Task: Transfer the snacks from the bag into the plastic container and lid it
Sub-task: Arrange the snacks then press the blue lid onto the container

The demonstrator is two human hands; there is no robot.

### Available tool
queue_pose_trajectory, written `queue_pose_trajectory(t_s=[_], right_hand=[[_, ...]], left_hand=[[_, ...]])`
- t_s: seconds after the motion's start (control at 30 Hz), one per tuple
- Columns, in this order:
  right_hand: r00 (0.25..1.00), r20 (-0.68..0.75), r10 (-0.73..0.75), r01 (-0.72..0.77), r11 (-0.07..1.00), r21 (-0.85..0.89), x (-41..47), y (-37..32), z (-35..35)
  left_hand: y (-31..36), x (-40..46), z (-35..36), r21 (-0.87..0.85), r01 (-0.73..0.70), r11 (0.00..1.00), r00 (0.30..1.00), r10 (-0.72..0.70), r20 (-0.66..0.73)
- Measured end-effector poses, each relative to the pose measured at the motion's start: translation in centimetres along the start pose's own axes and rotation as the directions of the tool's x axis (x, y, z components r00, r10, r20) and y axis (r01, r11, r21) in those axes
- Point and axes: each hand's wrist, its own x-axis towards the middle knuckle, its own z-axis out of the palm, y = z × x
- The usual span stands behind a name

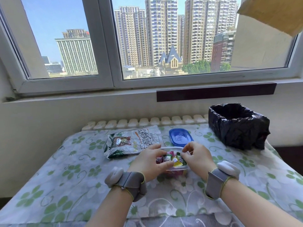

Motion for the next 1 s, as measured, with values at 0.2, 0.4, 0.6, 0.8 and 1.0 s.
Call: queue_pose_trajectory(t_s=[0.2,0.4,0.6,0.8,1.0], right_hand=[[1.000,0.001,-0.014,0.014,0.998,0.060,-0.4,-0.3,-0.1],[0.999,0.042,-0.032,0.031,0.999,0.026,-1.0,-0.2,0.0],[0.995,-0.002,-0.097,0.097,0.995,0.033,-0.9,-0.5,-0.3],[0.994,0.054,-0.091,0.094,0.995,-0.037,-0.9,-0.5,0.1],[0.992,0.063,-0.110,0.111,0.994,-0.019,-1.1,-0.3,0.7]], left_hand=[[-0.2,-0.9,-0.2,0.034,0.009,0.999,1.000,-0.010,0.030],[-0.6,-1.1,0.0,0.010,-0.005,1.000,1.000,0.005,-0.016],[-0.9,-1.0,0.2,0.003,0.036,0.999,0.995,-0.035,-0.094],[-0.5,-1.2,1.1,0.331,-0.174,0.927,0.983,0.185,-0.001],[-0.4,-1.1,1.3,0.391,-0.162,0.906,0.986,0.162,0.032]])
